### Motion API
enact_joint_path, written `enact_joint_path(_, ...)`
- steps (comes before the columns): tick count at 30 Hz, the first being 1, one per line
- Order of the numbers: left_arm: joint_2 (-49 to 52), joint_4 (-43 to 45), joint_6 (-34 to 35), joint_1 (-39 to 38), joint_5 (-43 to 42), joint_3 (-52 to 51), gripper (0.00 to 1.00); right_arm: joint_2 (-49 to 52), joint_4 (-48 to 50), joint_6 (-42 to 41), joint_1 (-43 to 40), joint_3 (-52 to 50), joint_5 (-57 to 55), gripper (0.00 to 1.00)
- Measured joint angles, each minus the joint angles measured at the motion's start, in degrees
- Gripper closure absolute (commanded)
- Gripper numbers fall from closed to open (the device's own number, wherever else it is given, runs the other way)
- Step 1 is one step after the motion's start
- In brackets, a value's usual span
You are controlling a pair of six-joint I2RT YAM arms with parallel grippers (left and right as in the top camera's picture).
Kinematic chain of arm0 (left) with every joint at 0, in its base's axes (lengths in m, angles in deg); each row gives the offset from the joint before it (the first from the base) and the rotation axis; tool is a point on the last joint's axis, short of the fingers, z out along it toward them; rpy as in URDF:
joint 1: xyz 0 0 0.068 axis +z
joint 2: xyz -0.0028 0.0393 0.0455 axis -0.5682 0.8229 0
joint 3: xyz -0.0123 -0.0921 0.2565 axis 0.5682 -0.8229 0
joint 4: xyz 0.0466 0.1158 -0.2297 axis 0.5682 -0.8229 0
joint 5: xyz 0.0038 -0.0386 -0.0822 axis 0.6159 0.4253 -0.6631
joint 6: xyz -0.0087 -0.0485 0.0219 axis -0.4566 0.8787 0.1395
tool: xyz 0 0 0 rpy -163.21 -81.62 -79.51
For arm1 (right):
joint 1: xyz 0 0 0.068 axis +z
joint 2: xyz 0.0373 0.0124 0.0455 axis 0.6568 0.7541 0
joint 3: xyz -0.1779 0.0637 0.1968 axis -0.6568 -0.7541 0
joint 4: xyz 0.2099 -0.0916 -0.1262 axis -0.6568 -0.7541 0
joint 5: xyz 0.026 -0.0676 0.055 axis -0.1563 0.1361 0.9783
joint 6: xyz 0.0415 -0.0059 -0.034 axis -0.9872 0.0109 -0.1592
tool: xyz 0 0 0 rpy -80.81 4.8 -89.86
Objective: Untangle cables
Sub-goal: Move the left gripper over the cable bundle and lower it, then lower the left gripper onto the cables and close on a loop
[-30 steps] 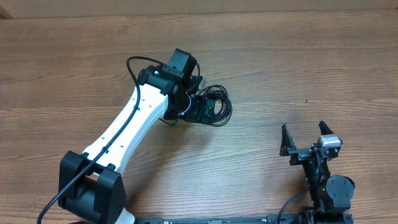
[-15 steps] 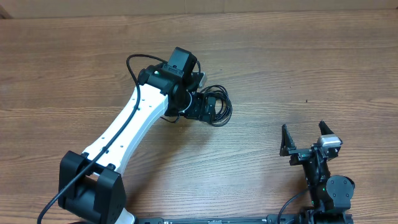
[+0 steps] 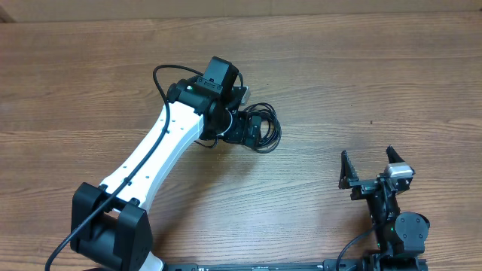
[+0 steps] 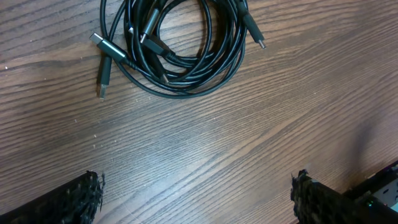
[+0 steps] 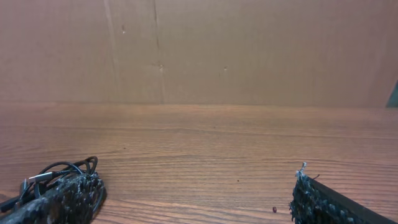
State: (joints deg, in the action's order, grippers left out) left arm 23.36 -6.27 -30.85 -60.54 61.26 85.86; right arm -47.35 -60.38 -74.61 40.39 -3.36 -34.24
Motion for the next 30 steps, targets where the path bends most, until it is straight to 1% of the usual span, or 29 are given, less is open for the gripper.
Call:
enact_joint_path(9, 0.0, -0.6, 0.0, 0.0, -0.3, 0.0, 0.00, 0.0, 0.0, 0.0, 0.0, 0.0, 0.0, 0.00)
enact_joint_path(14, 0.0, 2.3, 0.8, 0.0, -1.8, 0.0, 0.00, 0.0, 0.0, 0.0, 0.0, 0.0, 0.0, 0.00)
enact_joint_path(16, 0.0, 3.7, 3.0, 0.0, -1.1, 0.0, 0.00, 0.0, 0.0, 0.0, 0.0, 0.0, 0.0, 0.00)
enact_joint_path(18, 0.0, 4.6, 6.4, 0.0, 1.7, 0.0, 0.01, 0.0, 0.0, 0.0, 0.0, 0.0, 0.0, 0.00)
enact_joint_path(23, 0.0, 6.3, 17.0, 0.0, 11.1, 0.0, 0.00, 0.0, 0.0, 0.0, 0.0, 0.0, 0.0, 0.00)
enact_joint_path(26, 0.0, 7.7, 20.2, 0.0, 13.6, 0.0, 0.00, 0.0, 0.0, 0.0, 0.0, 0.0, 0.0, 0.00)
enact_joint_path(30, 0.0, 7.1, 22.1, 0.0, 14.9, 0.0, 0.01, 0.0, 0.0, 0.0, 0.0, 0.0, 0.0, 0.00)
